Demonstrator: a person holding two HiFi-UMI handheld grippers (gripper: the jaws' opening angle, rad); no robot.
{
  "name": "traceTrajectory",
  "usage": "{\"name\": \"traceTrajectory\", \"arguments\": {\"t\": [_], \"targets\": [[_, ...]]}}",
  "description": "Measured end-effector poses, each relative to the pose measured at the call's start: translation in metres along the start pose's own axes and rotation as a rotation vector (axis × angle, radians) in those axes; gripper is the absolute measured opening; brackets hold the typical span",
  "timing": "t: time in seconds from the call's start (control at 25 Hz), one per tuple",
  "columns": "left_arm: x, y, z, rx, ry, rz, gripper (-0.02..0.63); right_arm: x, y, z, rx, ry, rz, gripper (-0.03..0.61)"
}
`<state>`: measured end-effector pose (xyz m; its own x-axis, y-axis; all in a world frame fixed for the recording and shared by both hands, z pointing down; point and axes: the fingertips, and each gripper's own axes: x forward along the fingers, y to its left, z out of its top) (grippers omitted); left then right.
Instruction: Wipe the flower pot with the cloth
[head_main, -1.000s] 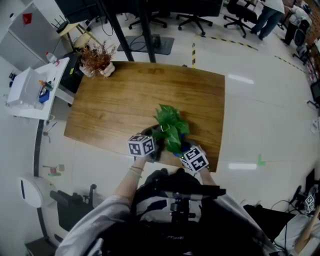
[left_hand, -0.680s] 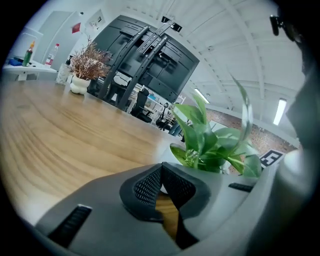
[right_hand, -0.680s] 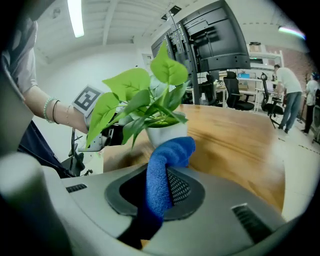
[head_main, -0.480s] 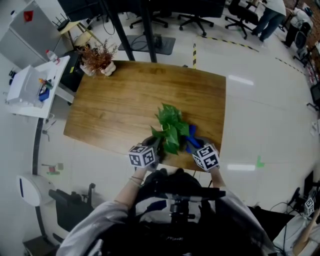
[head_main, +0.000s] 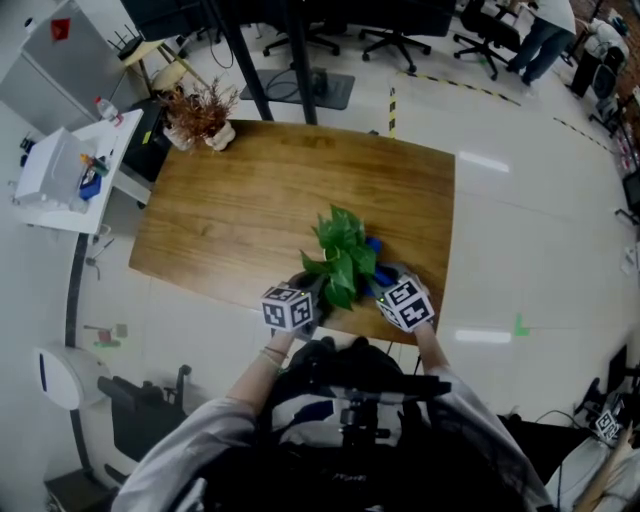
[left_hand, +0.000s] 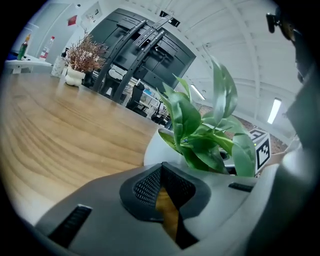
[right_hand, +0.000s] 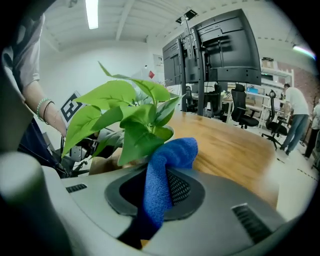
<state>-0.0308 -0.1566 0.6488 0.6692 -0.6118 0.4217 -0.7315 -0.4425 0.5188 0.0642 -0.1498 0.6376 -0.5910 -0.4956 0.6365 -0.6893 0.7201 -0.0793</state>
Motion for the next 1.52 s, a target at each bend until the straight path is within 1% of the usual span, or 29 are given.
{"name": "traceTrajectory", "arguments": {"t": [0.24, 0.44, 0.64, 0.8, 0.88, 1.0, 1.12, 1.24, 1.32, 1.52], "targets": [[-0.002, 0.021, 0.015, -0.009, -0.026, 0.032, 0.006, 0.014, 0.035, -0.013, 0.001, 0.044, 0.058, 0.071], [0.007, 0.041, 0.034, -0.021, -0.051, 0.065, 0.006, 0.029, 0.05, -0.017, -0.008, 0.076, 0.098, 0.071], [0.013, 0.052, 0.046, -0.037, -0.074, 0.07, 0.006, 0.032, 0.051, -0.015, 0.022, 0.071, 0.102, 0.071], [0.002, 0.047, 0.034, -0.053, -0.076, 0.064, 0.006, 0.015, 0.033, -0.02, 0.095, 0.042, 0.07, 0.071], [-0.004, 0.039, 0.024, -0.073, -0.082, 0.059, 0.006, 0.003, 0.021, -0.016, 0.07, 0.043, 0.041, 0.071], [-0.009, 0.026, 0.009, -0.097, -0.082, 0.04, 0.006, -0.004, 0.001, -0.002, -0.011, 0.036, 0.003, 0.071], [-0.007, 0.012, -0.001, -0.089, -0.072, 0.009, 0.006, -0.004, -0.012, 0.024, -0.056, -0.005, -0.017, 0.071], [-0.004, 0.008, -0.002, -0.08, -0.064, -0.009, 0.006, 0.0, -0.013, 0.043, -0.078, -0.027, -0.009, 0.071], [-0.003, 0.009, 0.003, -0.078, -0.07, -0.009, 0.006, 0.005, -0.01, 0.043, -0.091, -0.02, -0.004, 0.071], [-0.004, 0.021, 0.02, -0.063, -0.081, 0.009, 0.006, 0.013, 0.009, 0.027, -0.091, 0.023, 0.03, 0.071]]}}
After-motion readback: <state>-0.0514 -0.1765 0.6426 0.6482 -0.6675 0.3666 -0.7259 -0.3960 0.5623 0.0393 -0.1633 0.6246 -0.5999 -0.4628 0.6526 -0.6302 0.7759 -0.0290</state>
